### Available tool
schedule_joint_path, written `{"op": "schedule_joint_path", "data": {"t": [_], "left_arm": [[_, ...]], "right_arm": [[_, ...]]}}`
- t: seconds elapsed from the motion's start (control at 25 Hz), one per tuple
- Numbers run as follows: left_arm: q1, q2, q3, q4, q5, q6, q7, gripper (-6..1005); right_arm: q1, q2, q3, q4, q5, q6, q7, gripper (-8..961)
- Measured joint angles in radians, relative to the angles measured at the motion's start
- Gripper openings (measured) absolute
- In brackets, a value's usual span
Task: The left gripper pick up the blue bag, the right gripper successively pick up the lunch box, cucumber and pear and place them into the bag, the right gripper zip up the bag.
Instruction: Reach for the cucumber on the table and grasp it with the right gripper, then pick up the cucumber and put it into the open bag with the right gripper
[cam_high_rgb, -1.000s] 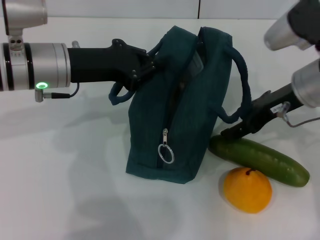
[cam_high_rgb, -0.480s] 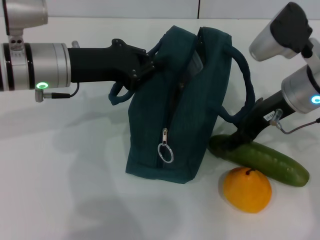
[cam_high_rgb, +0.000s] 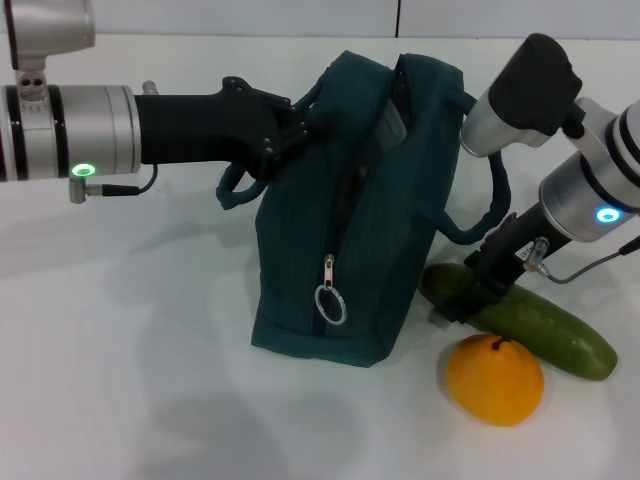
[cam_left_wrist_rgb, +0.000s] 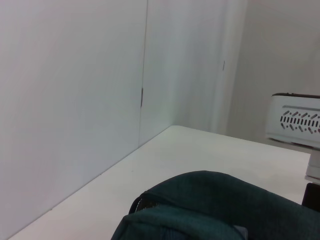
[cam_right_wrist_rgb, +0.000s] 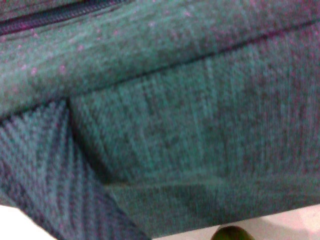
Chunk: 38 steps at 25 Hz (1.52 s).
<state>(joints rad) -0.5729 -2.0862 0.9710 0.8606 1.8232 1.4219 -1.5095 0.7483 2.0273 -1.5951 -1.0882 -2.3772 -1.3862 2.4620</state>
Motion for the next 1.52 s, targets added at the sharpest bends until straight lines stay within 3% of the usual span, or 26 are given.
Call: {"op": "schedule_joint_path", "data": {"t": [0.72,0.96,1.08,1.28,1.52], "left_arm": [[-0.002,-0.001,0.008,-0.012,-0.006,-0.004,0.001,41],[-0.002,-0.002,0.010,-0.012,-0.007,-0.005,0.002,42],[-0.001,-0.001,0.010,-0.012,-0.007,-0.005,0.002,42],[0.007,-0.002,0.011,-0.012,-0.008,-0.005,0.002,41],[0.011,-0.002,0.010,-0.012,-0.011,-0.005,0.004,41]], "right_arm": [[0.020,0.000,-0.011,0.048,-0.006,0.003,0.005,785],[0.017,-0.002,-0.004,0.054,-0.004,0.002,0.005,697],[0.009,-0.004,-0.001,0.049,-0.002,0.003,0.005,589],[-0.029,-0.009,0.044,-0.001,-0.001,-0.014,0.000,548],[-0.164,-0.017,0.195,-0.163,-0.005,-0.042,-0.009,548]]}}
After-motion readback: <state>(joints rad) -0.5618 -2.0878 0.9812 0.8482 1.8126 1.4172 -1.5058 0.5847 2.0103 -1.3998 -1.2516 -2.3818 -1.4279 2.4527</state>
